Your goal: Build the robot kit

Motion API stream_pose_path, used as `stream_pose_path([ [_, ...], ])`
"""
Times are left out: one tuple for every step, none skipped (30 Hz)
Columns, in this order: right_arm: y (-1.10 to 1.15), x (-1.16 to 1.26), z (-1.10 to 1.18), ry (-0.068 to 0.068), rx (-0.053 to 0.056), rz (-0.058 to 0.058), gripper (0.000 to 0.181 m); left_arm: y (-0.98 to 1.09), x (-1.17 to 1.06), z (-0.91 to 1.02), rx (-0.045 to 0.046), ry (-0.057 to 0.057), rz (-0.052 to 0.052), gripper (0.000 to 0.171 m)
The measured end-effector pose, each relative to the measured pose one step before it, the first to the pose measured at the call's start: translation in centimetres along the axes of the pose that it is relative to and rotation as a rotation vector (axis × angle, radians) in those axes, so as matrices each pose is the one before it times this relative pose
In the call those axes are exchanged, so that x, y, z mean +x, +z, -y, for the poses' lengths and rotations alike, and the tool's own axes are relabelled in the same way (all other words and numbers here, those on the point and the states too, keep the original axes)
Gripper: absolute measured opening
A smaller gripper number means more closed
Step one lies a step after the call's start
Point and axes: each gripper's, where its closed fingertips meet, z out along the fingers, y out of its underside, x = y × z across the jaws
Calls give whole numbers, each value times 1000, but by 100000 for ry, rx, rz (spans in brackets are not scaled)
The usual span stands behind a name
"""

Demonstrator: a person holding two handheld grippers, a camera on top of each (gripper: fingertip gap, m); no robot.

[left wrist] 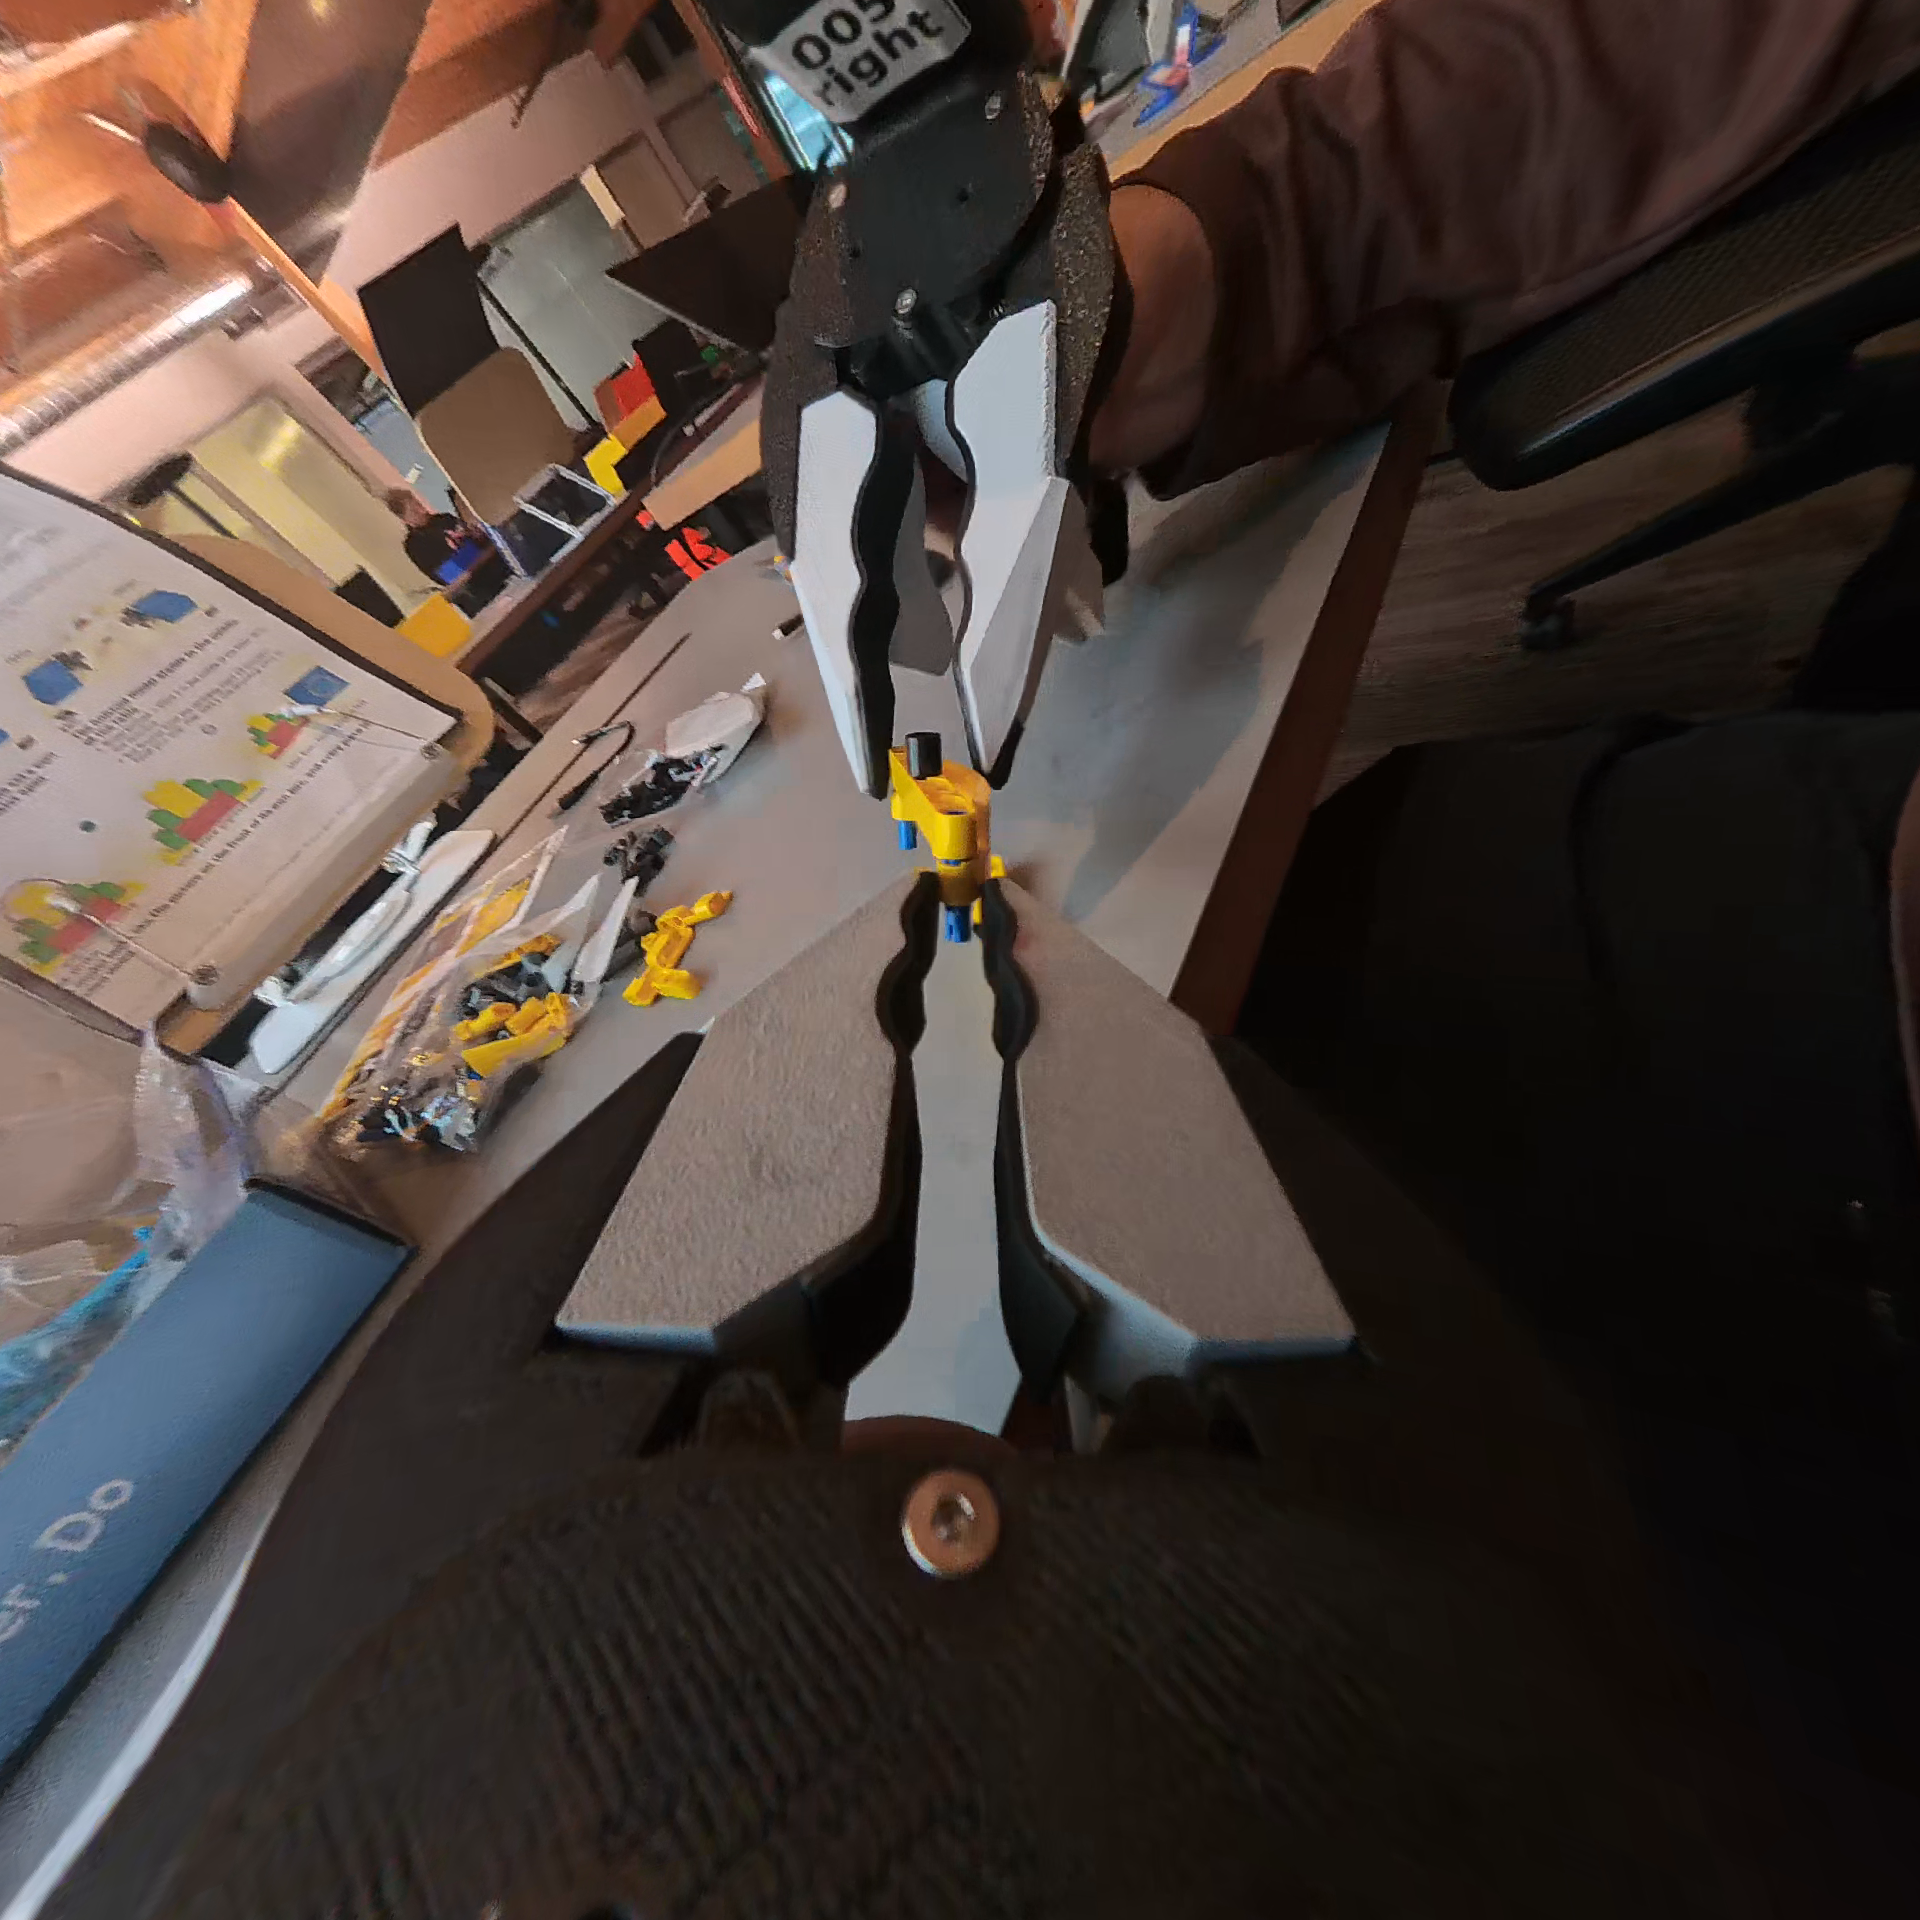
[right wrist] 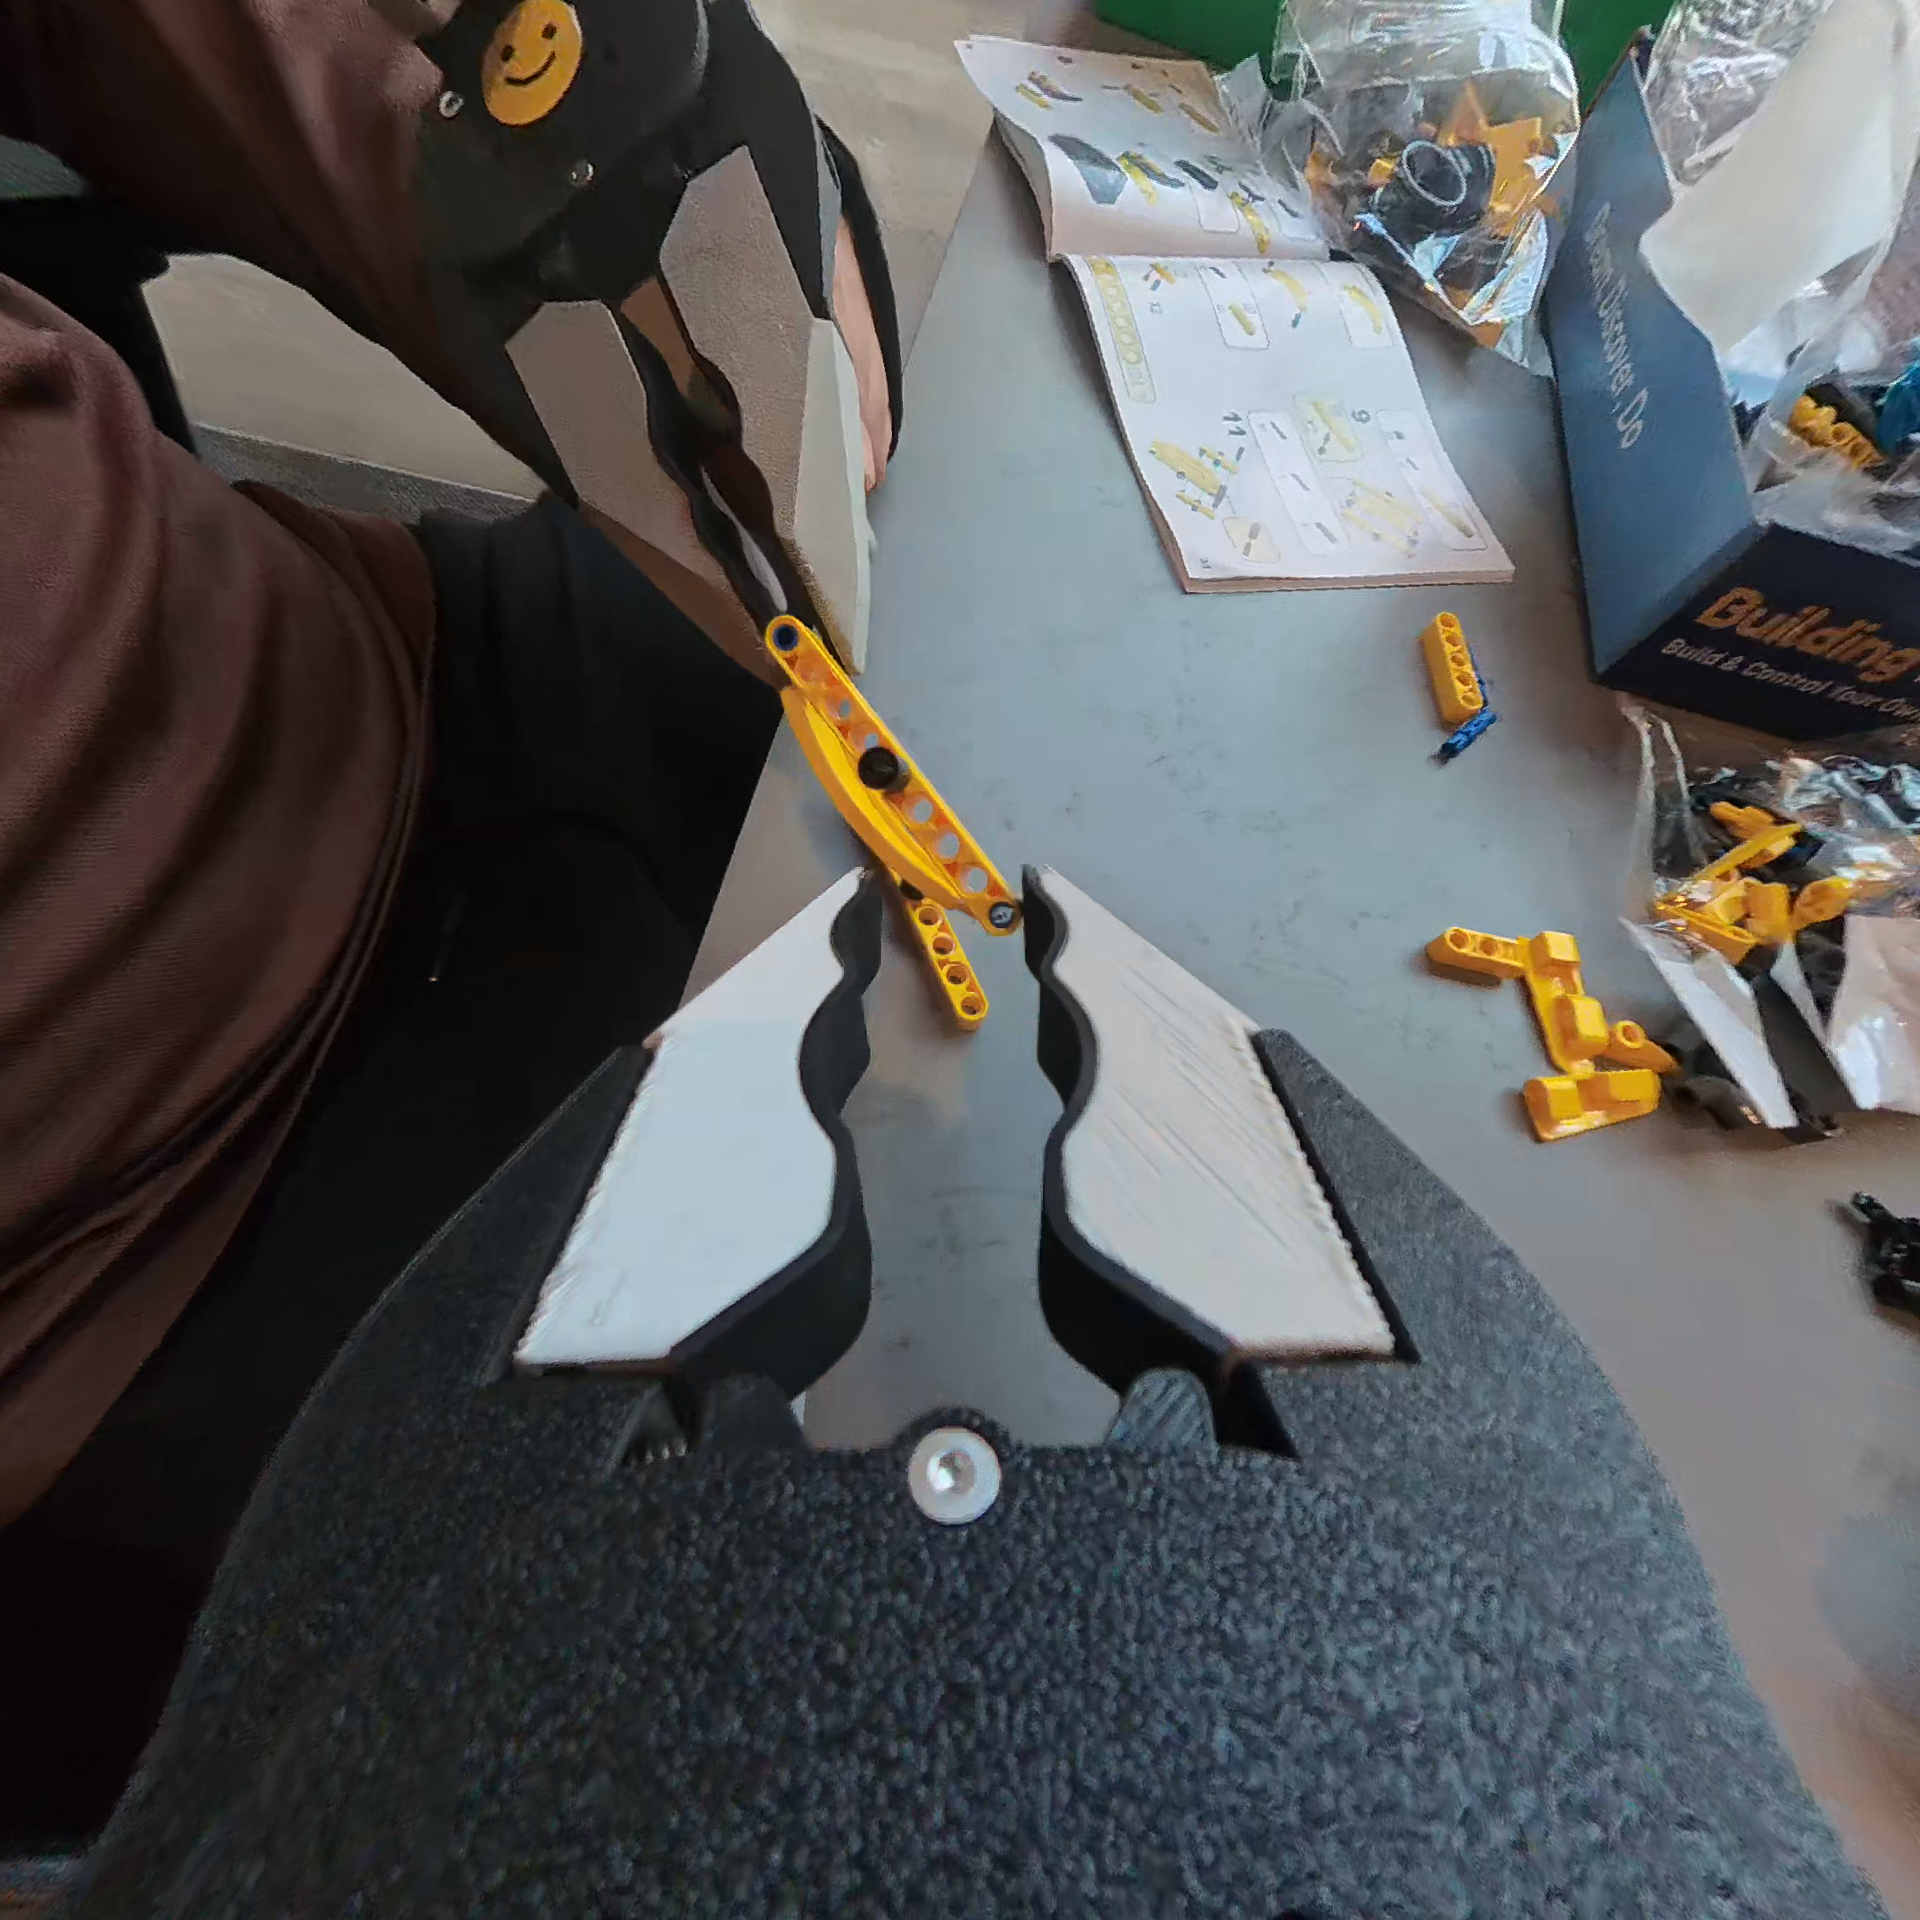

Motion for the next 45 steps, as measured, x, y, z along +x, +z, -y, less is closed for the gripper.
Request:
stream_pose_path([
  [-135, 73, 248, -2484, -676, -2189, 27, 15, 33, 180, 173, 3815, 1754, 5],
  [-154, 60, 186, -2597, -953, -2202, 27, 40, 19, 102, -592, 3840, 1676, 5],
  [-144, 56, 127, -2618, -1124, -2237, 27, 9, -66, 103, -280, 3328, 2017, 5],
  [-131, 47, 113, -2695, -875, -2277, 27, 4, -46, 86, -83, 2383, 1743, 5],
  [-119, -5, 80, -2343, -691, -1767, 26, 9, -6, 52, 21, 1235, 1124, 5],
  [-80, -17, 2, -1463, -697, -1128, 26, 11, -79, -19, -89, 1944, 1542, 5],
  [-98, 5, 11, -843, -290, -769, 25, 40, 18, -57, -197, 2358, 1002, 5],
  [-109, -1, 54, -579, 205, -464, 25, 56, 22, -20, -293, 2080, 993, 5],
  [-108, 5, 0, -268, 276, -259, 25, 70, 52, 50, -116, 2241, 963, 5],
  [-64, -40, -50, 258, 162, 106, 25, 56, 98, 60, -17, 2525, 816, 5],
  [-2, -82, -144, 760, -1, 687, 25, 62, 162, 6, -148, 1350, 80, 5],
  [66, -115, -235, 1234, -217, 1205, 25, 70, 169, -49, -173, -54, -380, 6],
  [94, -71, -254, 1387, -71, 1134, 25, 74, 101, -48, -235, -978, -335, 6],
  [108, 11, -185, 1127, 297, 760, 25, 57, 31, 0, 61, -1575, -30, 6],
  [62, 37, -102, 447, 690, 447, 25, 51, 8, -25, 77, -1014, 263, 6],
  [19, 94, 18, -312, 1106, -271, 25, 22, -72, -99, -240, 213, 1007, 6],
  [0, 81, 63, -879, 1105, -532, 25, 15, 4, -107, -168, 641, 727, 6],
  [49, -12, -47, -1050, 399, -19, 25, 15, 116, -129, -62, 466, -119, 6],
  [112, -69, -191, -705, -268, 620, 25, 42, 228, -196, -417, -124, -988, 6],
  [179, -79, -272, 353, -530, 1137, 25, 46, 190, -213, -690, -855, -1027, 6],
  [200, -29, -237, 1582, -233, 1374, 25, 15, 62, -54, -212, -857, -707, 6],
  [164, 48, -114, 2249, 424, 1299, 25, -2, -86, 6, -8, -1415, -215, 6],
  [52, 97, 59, 1833, 1354, 951, 25, -23, -184, 29, 285, -2681, -185, 6],
  [-53, 110, 227, 1374, 2461, 620, 25, -66, -271, 117, 909, -3278, -65, 6],
  [-110, 92, 334, 1896, 3003, 815, 25, -99, -314, 155, 1284, -3636, -191, 6],
  [-89, 76, 332, 2241, 2946, 901, 25, -95, -303, 155, 1267, -3909, -454, 6],
  [-47, 78, 267, 1665, 2371, 597, 24, -47, -182, 71, 482, -3301, -1053, 6],
  [-1, 75, 119, 874, 1392, 333, 25, -14, -121, 7, -13, -2580, -1078, 6],
  [34, 35, 18, 616, 322, 413, 24, -15, -72, 13, 99, -1781, -754, 6],
  [31, 43, 67, 435, 342, 304, 25, -26, -27, 19, 242, -961, -470, 6],
  [10, 8, 77, 245, 446, 286, 25, -20, 0, 12, 156, -893, -678, 6],
  [5, 6, 4, 427, 33, 418, 25, -15, -27, -12, -6, -1048, -476, 6],
  [26, 29, -10, 294, -24, 63, 25, 5, -56, 2, 15, -775, -43, 5],
  [24, 32, -10, 166, -52, -54, 25, 3, -28, -11, -46, -262, 124, 6],
  [25, 14, -41, 318, -205, 185, 25, 9, 7, -6, 56, 159, 114, 5],
  [37, -1, -36, 424, -197, 374, 25, 4, 47, -12, 13, 421, 115, 5],
  [25, 14, -43, 539, -190, 391, 25, 19, 29, -46, -249, 352, 103, 5],
  [23, 19, -35, 634, -202, 419, 25, 16, -4, -25, -172, 69, 63, 6],
  [21, 8, -23, 609, -101, 472, 25, -5, -6, 8, 60, -273, -79, 6],
  [9, 4, -3, 543, 20, 472, 25, -3, -20, 4, -13, -507, -226, 5],
  [-5, 8, 6, 470, 41, 350, 25, 8, -5, -17, -176, -533, -342, 6],
  [7, 14, -16, 346, -29, 237, 25, 10, -5, -11, -139, -493, -361, 6],
  [7, -4, -10, 200, -103, 158, 25, -1, 3, -6, -68, -442, -335, 6],
  [20, -1, -14, 68, -105, 77, 25, -9, 10, 1, 2, -225, -215, 6],
  [-4, 1, -9, -11, -63, 0, 25, 2, 4, -3, -70, -33, -85, 5],
])
